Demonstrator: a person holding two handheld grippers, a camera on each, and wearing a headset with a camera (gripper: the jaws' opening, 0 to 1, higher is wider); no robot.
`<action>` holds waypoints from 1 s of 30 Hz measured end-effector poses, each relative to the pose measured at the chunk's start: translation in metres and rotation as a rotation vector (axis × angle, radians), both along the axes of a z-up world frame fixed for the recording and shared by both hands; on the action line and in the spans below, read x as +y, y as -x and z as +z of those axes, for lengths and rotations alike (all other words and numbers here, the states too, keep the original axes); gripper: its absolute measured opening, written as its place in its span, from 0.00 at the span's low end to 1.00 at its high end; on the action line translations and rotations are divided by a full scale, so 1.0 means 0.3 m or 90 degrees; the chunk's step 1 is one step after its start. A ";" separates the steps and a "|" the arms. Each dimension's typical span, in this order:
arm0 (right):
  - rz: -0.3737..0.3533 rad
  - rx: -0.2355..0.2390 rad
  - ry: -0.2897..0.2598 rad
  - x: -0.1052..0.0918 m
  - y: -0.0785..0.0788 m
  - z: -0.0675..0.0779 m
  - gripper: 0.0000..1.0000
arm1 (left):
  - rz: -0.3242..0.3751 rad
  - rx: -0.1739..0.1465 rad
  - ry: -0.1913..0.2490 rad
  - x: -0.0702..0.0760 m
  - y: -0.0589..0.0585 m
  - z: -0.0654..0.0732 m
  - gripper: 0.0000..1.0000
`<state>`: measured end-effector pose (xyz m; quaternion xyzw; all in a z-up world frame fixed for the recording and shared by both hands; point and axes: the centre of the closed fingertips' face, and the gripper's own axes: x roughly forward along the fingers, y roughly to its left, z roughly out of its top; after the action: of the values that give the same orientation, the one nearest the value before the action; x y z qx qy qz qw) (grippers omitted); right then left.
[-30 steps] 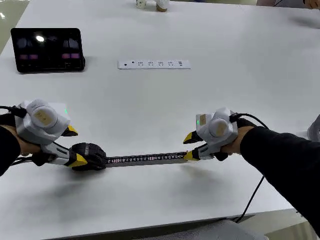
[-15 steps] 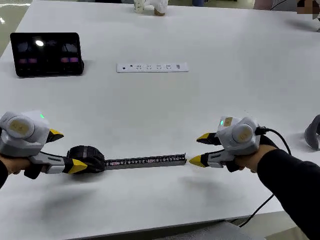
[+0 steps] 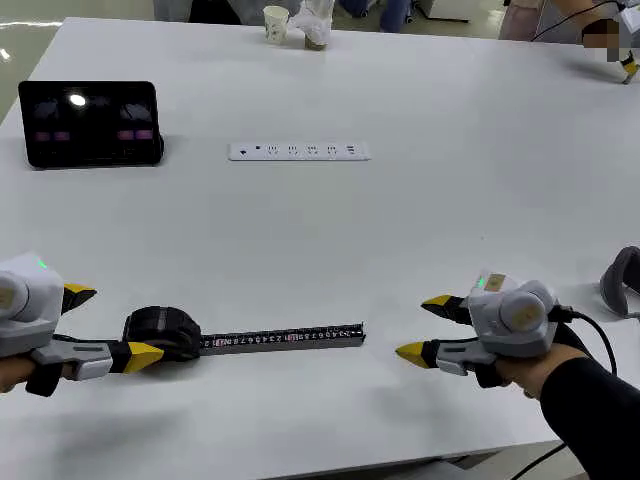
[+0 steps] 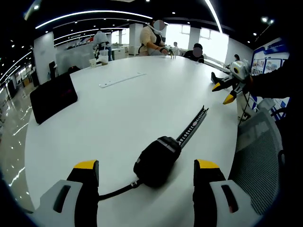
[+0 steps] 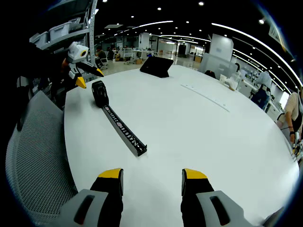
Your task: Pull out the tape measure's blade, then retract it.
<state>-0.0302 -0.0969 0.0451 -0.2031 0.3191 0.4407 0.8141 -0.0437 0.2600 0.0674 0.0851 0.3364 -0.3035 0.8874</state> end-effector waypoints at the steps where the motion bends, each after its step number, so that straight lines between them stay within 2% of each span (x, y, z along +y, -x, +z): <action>1: -0.006 0.001 -0.006 -0.004 0.004 0.004 0.48 | 0.003 -0.003 -0.001 0.003 0.001 -0.001 0.79; 4: -0.017 -0.001 -0.013 -0.021 0.020 0.019 0.50 | 0.011 -0.002 0.016 0.004 0.017 0.002 0.80; 6: -0.026 0.002 -0.022 -0.027 0.030 0.026 0.52 | 0.022 -0.007 0.015 0.012 0.027 0.000 0.80; 12: -0.038 0.005 -0.018 -0.059 0.044 0.019 0.57 | 0.039 -0.006 0.040 0.020 0.063 -0.005 0.88; 14: -0.046 0.006 -0.019 -0.067 0.048 0.021 0.60 | 0.045 -0.004 0.032 0.029 0.077 -0.015 0.89; 16: -0.052 0.007 -0.017 -0.076 0.055 0.017 0.64 | 0.055 -0.003 0.041 0.035 0.088 -0.017 0.92; 18: -0.051 0.003 -0.013 -0.081 0.066 0.011 0.68 | 0.061 -0.003 0.033 0.049 0.102 -0.028 0.93; 21: -0.054 0.004 -0.013 -0.089 0.077 0.004 0.74 | 0.067 -0.001 0.039 0.056 0.122 -0.033 0.95; 27: -0.071 -0.007 -0.013 -0.109 0.087 -0.003 0.82 | 0.094 0.010 0.031 0.094 0.161 -0.054 0.99; 30: -0.081 -0.004 -0.016 -0.124 0.097 -0.007 0.89 | 0.107 -0.002 0.031 0.112 0.170 -0.046 0.99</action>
<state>-0.0595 -0.1342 0.0430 -0.1737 0.3236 0.3915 0.8437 -0.0946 0.2936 0.0537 0.0356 0.3339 -0.2357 0.9120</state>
